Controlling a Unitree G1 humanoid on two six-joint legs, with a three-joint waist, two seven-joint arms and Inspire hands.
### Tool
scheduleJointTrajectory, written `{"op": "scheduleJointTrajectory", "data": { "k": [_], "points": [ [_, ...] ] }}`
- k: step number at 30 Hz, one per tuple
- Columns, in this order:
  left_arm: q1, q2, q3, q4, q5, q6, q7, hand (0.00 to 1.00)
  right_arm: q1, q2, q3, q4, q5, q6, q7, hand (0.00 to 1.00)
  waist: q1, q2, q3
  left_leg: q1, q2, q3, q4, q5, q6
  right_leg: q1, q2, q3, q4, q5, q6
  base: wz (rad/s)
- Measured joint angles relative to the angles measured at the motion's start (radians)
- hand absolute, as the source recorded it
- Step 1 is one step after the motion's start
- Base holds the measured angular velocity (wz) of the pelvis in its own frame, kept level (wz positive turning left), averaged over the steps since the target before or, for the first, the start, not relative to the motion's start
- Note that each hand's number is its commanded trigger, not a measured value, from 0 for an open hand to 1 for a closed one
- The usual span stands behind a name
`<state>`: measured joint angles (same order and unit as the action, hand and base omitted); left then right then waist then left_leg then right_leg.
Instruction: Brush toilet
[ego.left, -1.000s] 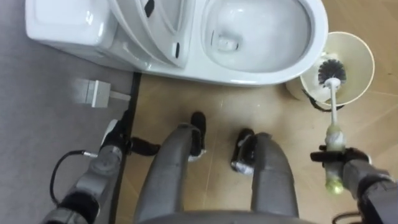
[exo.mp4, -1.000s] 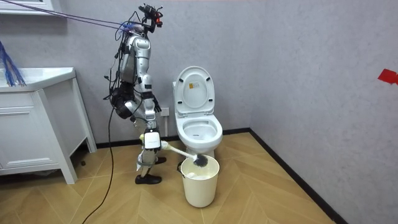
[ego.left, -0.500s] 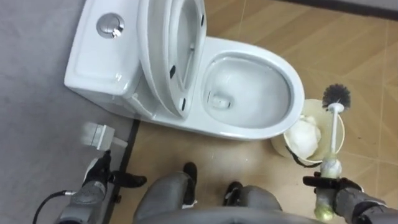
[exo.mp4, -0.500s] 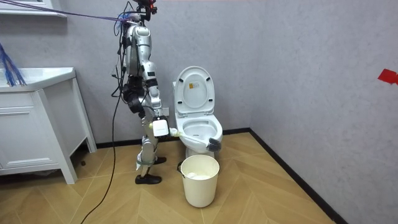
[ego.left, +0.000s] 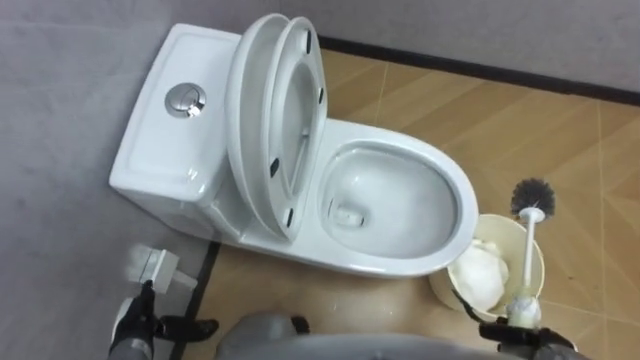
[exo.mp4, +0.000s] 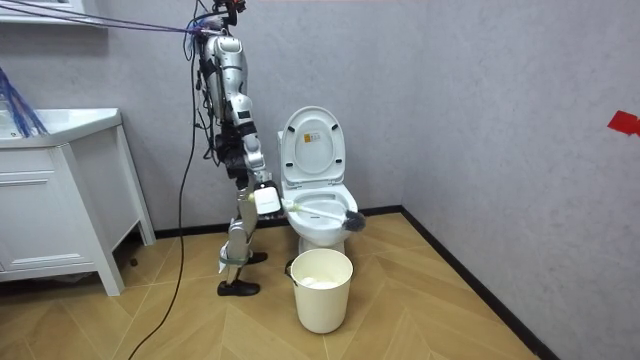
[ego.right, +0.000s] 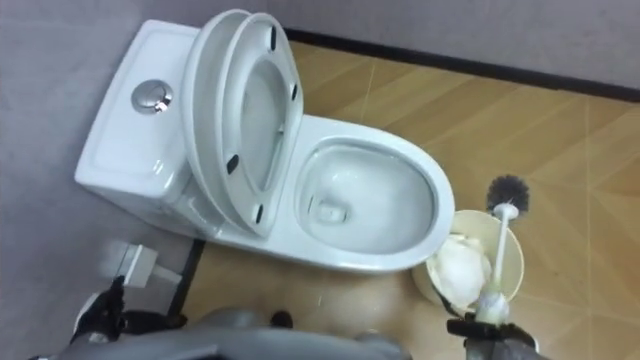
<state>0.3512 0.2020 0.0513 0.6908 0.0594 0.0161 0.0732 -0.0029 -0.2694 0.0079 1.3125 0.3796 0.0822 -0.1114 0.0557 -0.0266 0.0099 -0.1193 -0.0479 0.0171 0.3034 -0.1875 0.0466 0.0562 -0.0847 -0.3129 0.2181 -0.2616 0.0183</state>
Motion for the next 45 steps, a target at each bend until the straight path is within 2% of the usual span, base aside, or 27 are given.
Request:
{"op": "scheduleJointTrajectory", "data": {
  "k": [2,3,4,6,8,10,13,15,16,18,19,22,31,41,45],
  "points": [
    [0.015,0.000,0.001,-0.051,0.046,0.000,-0.013,0.00,0.005,0.000,0.000,-0.017,-0.010,-0.003,0.006,1.00,0.002,-0.001,-0.0002,0.003,-0.001,-0.003,0.000,0.000,0.000,0.005,0.000,-0.003,-0.003,0.000,0.000,0.06],
    [0.033,0.000,0.002,-0.092,0.074,0.001,-0.018,0.00,0.006,0.000,0.002,-0.023,-0.022,-0.004,0.006,1.00,0.004,0.004,-0.0029,0.005,-0.004,-0.006,0.000,-0.001,0.000,0.014,0.001,-0.009,-0.004,0.001,0.001,0.12],
    [0.049,-0.001,0.002,-0.126,0.103,0.001,-0.018,0.00,0.008,0.000,0.008,-0.023,-0.034,-0.004,0.005,1.00,0.003,0.000,-0.0008,0.010,-0.010,-0.013,0.001,-0.001,-0.001,0.024,0.001,-0.015,-0.003,0.001,0.001,0.17],
    [0.061,-0.004,0.001,-0.170,0.153,0.001,-0.015,0.00,0.013,-0.001,0.010,-0.028,-0.052,-0.003,0.003,1.00,0.005,0.000,-0.0018,0.011,-0.014,-0.025,0.004,-0.002,-0.001,0.030,0.000,-0.024,-0.002,0.001,0.001,0.19],
    [0.080,-0.006,0.001,-0.249,0.197,0.002,-0.015,0.00,0.010,-0.001,0.012,-0.044,-0.082,-0.003,0.002,1.00,0.010,0.004,-0.0040,0.009,-0.014,-0.028,0.004,-0.002,-0.001,0.030,0.000,-0.030,-0.003,0.000,0.001,0.10],
    [0.114,-0.005,0.001,-0.381,0.254,0.001,-0.012,0.00,0.004,-0.001,0.008,-0.047,-0.130,-0.017,0.002,1.00,0.008,-0.006,-0.0008,0.009,-0.017,-0.039,0.008,-0.002,-0.001,0.038,-0.001,-0.042,-0.005,0.000,0.002,0.16],
    [0.108,-0.005,0.002,-0.505,0.347,-0.008,0.010,0.00,-0.017,-0.003,0.008,-0.036,-0.172,-0.027,0.001,1.00,0.013,-0.006,-0.0020,0.001,-0.019,-0.055,0.033,-0.008,0.000,0.052,0.003,-0.058,-0.012,-0.001,0.003,0.17],
    [0.110,-0.006,0.006,-0.555,0.370,0.010,0.028,0.00,-0.023,-0.004,0.010,-0.028,-0.189,-0.038,0.000,1.00,0.027,-0.009,0.0002,0.000,-0.018,-0.062,0.038,-0.009,0.000,0.054,0.005,-0.058,-0.012,-0.001,0.003,0.07],
    [0.111,-0.006,0.006,-0.585,0.379,0.007,0.039,0.00,-0.022,-0.004,0.011,-0.026,-0.193,-0.039,0.002,1.00,0.036,-0.010,0.0008,0.001,-0.017,-0.065,0.041,-0.009,0.000,0.057,0.005,-0.062,-0.012,-0.001,0.003,0.13],
    [0.111,-0.005,0.006,-0.633,0.414,-0.006,0.060,0.00,-0.023,-0.004,0.010,-0.023,-0.212,-0.041,0.003,1.00,0.045,-0.013,0.0001,0.001,-0.017,-0.078,0.041,-0.009,0.000,0.060,0.004,-0.068,-0.014,-0.001,0.003,0.13],
    [0.109,-0.005,0.006,-0.663,0.428,-0.024,0.077,0.00,-0.025,-0.004,0.010,-0.014,-0.230,-0.049,0.003,1.00,0.051,-0.017,0.0006,0.003,-0.018,-0.079,0.042,-0.009,0.000,0.063,0.004,-0.071,-0.014,-0.001,0.003,0.05],
    [0.099,-0.005,0.001,-0.700,0.446,-0.059,0.114,0.00,-0.027,-0.004,0.012,-0.001,-0.268,-0.059,0.005,1.00,0.063,-0.018,0.0001,0.006,-0.019,-0.080,0.041,-0.009,0.000,0.065,0.002,-0.072,-0.014,-0.002,0.005,0.00],
    [0.076,-0.001,-0.053,-0.709,0.456,-0.062,0.124,0.00,-0.041,-0.005,0.058,0.002,-0.390,-0.060,0.007,1.00,0.064,-0.018,-0.0011,0.003,-0.017,-0.078,0.041,-0.009,0.000,0.062,0.004,-0.071,-0.013,-0.001,0.004,0.00],
    [0.066,0.005,-0.064,-0.706,0.505,-0.071,0.124,0.00,-0.087,-0.005,0.058,0.005,-0.497,-0.078,0.044,1.00,0.061,-0.017,-0.0019,-0.007,-0.017,-0.081,0.041,-0.009,0.000,0.054,0.006,-0.072,-0.013,0.000,0.002,0.00],
    [0.066,0.023,-0.100,-0.690,0.506,-0.071,0.120,0.00,-0.100,-0.007,0.058,0.004,-0.512,-0.083,0.057,1.00,0.059,-0.016,-0.0015,-0.010,-0.016,-0.081,0.041,-0.009,-0.001,0.049,0.006,-0.071,-0.011,0.000,0.002,0.00]
  ]
}}
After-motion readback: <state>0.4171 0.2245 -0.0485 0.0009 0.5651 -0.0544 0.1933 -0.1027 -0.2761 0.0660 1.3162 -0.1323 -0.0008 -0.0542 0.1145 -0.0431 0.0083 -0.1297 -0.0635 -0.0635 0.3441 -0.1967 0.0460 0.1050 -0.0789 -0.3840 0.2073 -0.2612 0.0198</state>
